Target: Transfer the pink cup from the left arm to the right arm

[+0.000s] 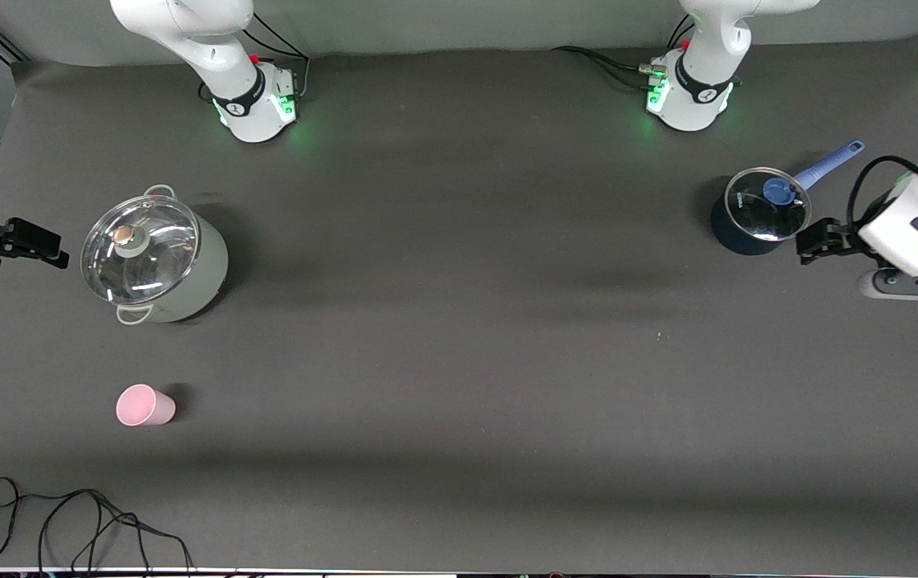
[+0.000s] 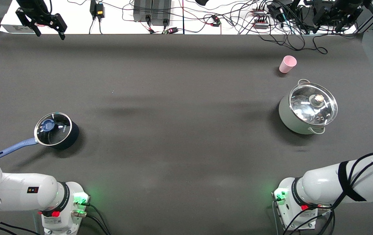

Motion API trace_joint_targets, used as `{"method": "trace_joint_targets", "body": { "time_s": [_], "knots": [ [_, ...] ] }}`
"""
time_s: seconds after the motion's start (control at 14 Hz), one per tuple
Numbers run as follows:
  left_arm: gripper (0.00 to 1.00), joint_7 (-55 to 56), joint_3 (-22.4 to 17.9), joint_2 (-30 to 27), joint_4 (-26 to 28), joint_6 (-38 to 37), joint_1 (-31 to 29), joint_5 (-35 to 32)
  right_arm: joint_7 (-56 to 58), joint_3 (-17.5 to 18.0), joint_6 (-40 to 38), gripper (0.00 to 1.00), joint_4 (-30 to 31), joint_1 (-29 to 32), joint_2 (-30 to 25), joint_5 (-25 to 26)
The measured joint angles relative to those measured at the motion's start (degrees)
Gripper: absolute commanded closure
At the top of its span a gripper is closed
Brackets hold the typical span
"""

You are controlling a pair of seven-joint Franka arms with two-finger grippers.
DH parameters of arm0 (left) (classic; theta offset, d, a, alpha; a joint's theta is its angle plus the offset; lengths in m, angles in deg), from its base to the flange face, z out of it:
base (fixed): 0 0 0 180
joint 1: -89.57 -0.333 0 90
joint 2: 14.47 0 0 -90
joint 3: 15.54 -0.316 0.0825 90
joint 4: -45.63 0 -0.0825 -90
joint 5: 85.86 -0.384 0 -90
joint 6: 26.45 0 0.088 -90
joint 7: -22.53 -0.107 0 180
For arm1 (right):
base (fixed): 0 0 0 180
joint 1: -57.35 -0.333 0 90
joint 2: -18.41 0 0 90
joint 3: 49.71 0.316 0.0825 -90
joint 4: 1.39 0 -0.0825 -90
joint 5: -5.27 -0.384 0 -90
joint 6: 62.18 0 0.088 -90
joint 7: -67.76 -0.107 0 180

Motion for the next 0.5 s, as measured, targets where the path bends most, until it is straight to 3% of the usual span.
{"method": "trace_joint_targets", "body": {
  "time_s": [0.5],
  "knots": [
    [0.0,-0.6,-0.1,0.8,0.1,1.2,0.9,1.9,-1.6,0.2,1.2,0.0,1.3,0.0,-0.9,0.0]
  ]
}}
